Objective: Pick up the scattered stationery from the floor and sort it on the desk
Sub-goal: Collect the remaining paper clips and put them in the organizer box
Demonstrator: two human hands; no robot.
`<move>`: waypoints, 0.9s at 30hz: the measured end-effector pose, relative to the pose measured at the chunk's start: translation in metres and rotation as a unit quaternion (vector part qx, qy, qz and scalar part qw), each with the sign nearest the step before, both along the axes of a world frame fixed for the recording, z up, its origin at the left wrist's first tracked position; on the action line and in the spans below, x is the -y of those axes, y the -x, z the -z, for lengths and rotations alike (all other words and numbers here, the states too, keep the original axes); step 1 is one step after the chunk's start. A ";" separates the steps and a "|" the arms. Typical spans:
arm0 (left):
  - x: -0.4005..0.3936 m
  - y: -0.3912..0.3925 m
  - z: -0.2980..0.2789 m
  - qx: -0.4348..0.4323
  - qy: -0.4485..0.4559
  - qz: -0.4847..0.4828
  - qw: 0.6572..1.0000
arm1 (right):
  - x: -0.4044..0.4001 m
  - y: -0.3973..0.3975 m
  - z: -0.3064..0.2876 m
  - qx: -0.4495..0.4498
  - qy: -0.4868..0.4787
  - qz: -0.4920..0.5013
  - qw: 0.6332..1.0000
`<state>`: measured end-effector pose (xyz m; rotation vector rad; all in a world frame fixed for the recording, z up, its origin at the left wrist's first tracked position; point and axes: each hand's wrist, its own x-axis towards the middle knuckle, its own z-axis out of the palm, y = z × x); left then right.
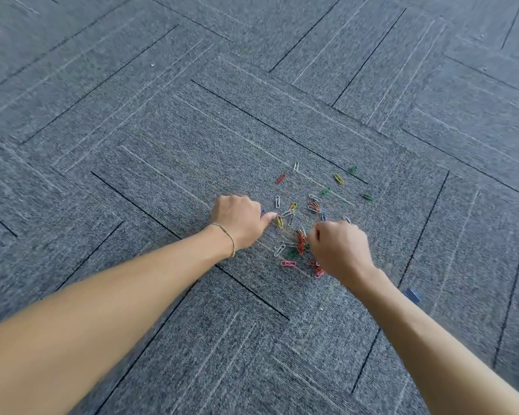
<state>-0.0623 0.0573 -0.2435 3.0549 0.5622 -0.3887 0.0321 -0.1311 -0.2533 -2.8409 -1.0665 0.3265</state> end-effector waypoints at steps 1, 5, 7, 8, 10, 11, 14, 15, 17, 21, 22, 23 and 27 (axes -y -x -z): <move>0.001 0.000 0.001 0.009 -0.010 0.017 1.000 | 0.000 0.004 0.002 0.013 0.016 -0.013 1.000; 0.012 0.001 0.006 0.047 -0.010 0.044 0.998 | -0.006 0.014 0.004 0.032 0.038 -0.026 0.998; 0.014 0.002 0.010 0.060 0.045 0.019 0.997 | -0.008 0.015 0.003 0.031 0.041 -0.020 0.999; 0.014 0.004 0.012 0.071 0.088 0.002 0.994 | -0.008 0.016 0.002 0.030 0.045 -0.023 0.998; 0.012 0.007 0.014 0.106 0.208 -0.045 0.971 | -0.008 0.019 0.000 0.041 0.053 -0.037 0.997; 0.012 0.010 0.013 0.125 0.280 -0.074 0.949 | -0.007 0.022 0.000 0.053 0.052 -0.048 0.996; 0.015 0.017 0.008 0.124 0.544 -0.201 0.805 | -0.002 0.027 0.005 0.077 0.021 -0.081 0.993; 0.016 0.020 0.005 0.097 0.621 -0.241 0.739 | 0.000 0.028 0.009 0.079 0.009 -0.094 0.992; 0.017 0.024 -0.001 0.051 0.721 -0.275 0.634 | 0.001 0.028 0.013 0.083 -0.004 -0.116 0.990; 0.019 0.029 -0.017 0.031 0.840 -0.266 0.472 | -0.003 0.032 0.011 0.047 -0.028 -0.089 0.995; 0.020 0.031 -0.020 0.030 0.857 -0.260 0.444 | -0.003 0.033 0.011 0.028 -0.042 -0.068 0.996; 0.021 0.031 -0.024 0.027 0.872 -0.253 0.418 | -0.005 0.034 0.010 0.004 -0.065 -0.040 0.997; 0.024 0.029 -0.037 0.027 0.915 -0.234 0.328 | -0.016 0.038 -0.007 -0.152 -0.236 0.103 0.954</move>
